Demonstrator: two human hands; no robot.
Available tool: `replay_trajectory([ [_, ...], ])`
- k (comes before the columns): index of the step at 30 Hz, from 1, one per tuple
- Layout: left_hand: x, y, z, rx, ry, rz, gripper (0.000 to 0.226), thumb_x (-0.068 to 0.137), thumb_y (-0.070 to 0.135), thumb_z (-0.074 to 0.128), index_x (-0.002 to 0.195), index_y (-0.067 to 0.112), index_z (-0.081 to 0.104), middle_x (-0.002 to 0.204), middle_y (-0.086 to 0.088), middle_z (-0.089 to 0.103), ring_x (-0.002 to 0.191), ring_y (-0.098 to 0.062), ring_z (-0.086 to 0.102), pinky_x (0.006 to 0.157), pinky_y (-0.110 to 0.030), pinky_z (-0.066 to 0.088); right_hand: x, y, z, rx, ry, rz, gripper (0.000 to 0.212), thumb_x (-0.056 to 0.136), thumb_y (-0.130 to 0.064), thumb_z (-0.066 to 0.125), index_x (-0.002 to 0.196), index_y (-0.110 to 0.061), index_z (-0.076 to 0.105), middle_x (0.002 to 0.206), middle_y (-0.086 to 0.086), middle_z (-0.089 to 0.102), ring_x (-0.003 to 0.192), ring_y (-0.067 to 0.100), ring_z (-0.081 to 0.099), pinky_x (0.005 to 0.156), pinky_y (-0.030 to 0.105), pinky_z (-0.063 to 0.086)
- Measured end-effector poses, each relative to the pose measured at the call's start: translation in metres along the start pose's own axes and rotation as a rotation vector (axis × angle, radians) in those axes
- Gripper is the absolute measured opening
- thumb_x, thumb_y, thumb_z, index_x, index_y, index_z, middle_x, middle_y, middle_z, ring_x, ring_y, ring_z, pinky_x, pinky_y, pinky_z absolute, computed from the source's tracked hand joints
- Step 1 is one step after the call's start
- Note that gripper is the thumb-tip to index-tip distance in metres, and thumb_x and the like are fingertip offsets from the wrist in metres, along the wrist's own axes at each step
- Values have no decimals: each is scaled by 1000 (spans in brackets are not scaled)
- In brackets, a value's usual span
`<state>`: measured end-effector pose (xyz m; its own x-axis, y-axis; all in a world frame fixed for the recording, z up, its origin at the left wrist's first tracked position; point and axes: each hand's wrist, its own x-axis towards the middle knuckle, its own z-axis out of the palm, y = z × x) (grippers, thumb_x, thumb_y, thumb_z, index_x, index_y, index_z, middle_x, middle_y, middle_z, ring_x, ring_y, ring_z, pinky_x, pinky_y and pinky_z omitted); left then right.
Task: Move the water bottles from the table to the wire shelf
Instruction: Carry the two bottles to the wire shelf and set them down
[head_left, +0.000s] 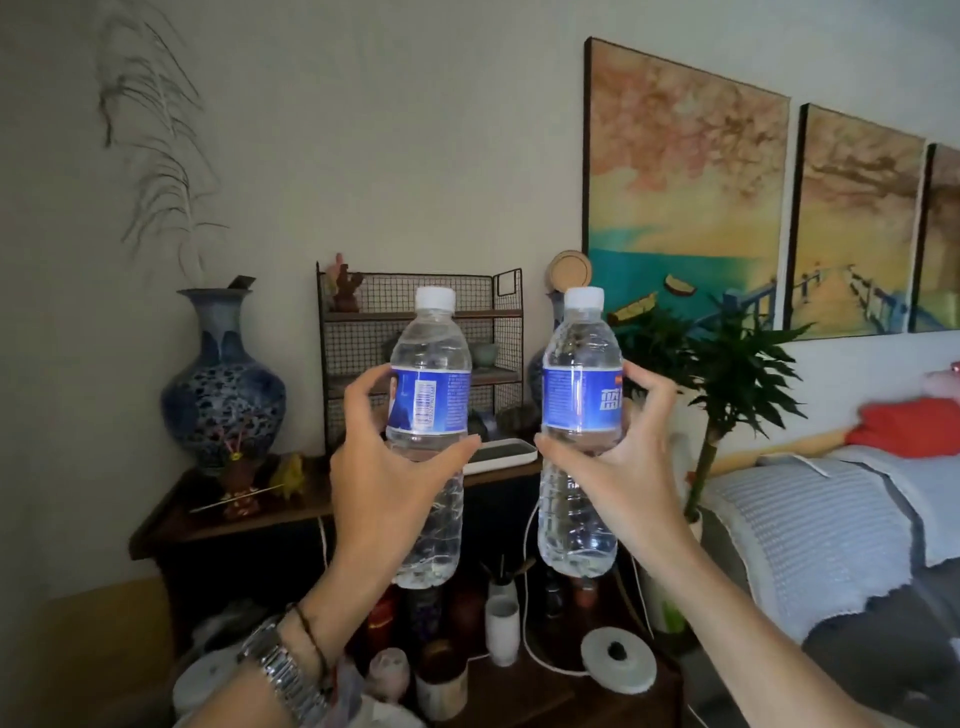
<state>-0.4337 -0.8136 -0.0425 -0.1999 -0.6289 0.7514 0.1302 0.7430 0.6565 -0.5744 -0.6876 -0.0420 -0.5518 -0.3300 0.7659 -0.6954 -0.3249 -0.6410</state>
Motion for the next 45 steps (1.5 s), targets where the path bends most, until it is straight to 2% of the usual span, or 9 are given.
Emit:
replay_trajectory([
  [5,58,-37,61,-24,32,15,84,61,19,90,127,30,39,92,37,42,75,39,44,63,10,37,76,65,17,-5,-42,-49,83,65,-14,86,118,-38,26,114,-4,64,82,3,71,82,32,58],
  [11,114,-78,107,-50,72,0,85,60,17,90,120,40,34,91,36,45,74,37,48,62,6,42,144,120,42,67,-105,-82,79,67,-5,83,116,-33,27,108,-10,62,78,4,72,73,17,56],
  [17,158,-120,131,-32,58,15,86,60,22,90,121,42,33,86,37,47,75,36,49,63,-5,42,184,166,78,99,-136,-45,79,68,-5,83,117,-33,27,98,-13,63,80,6,72,80,28,58],
  [24,222,-163,149,-73,28,100,84,60,13,90,125,33,39,91,33,49,77,32,53,62,5,43,232,204,124,147,-93,-93,81,68,-7,83,121,-32,28,96,-6,68,80,10,73,78,30,59],
  [30,287,-165,164,-87,50,142,83,60,22,91,121,41,38,90,25,58,76,19,62,64,-11,54,287,210,149,244,-42,-149,78,70,-2,80,120,-36,31,110,4,66,86,16,73,79,31,59],
  [34,329,-154,182,-81,54,209,83,58,27,91,122,38,39,93,9,68,74,-3,72,70,-33,61,329,205,153,261,-5,-210,79,70,-4,80,125,-28,29,110,2,63,82,14,73,75,30,61],
  [39,378,-140,201,-16,108,262,84,59,36,89,126,34,37,92,15,61,81,-2,67,69,-21,55,382,198,158,234,39,-220,80,69,-11,82,126,-27,29,96,-1,65,76,13,72,70,26,60],
  [42,409,-140,209,-40,166,243,82,60,37,88,125,34,38,93,13,63,83,-8,68,71,-24,55,415,197,161,209,53,-239,80,67,-15,82,126,-28,29,91,-1,66,72,14,71,70,33,61],
  [45,432,-143,216,-58,213,221,82,62,32,88,127,30,39,96,7,62,80,-3,65,63,-13,50,442,199,169,189,48,-267,80,67,-18,82,125,-31,29,91,-1,66,71,15,71,73,37,60],
])
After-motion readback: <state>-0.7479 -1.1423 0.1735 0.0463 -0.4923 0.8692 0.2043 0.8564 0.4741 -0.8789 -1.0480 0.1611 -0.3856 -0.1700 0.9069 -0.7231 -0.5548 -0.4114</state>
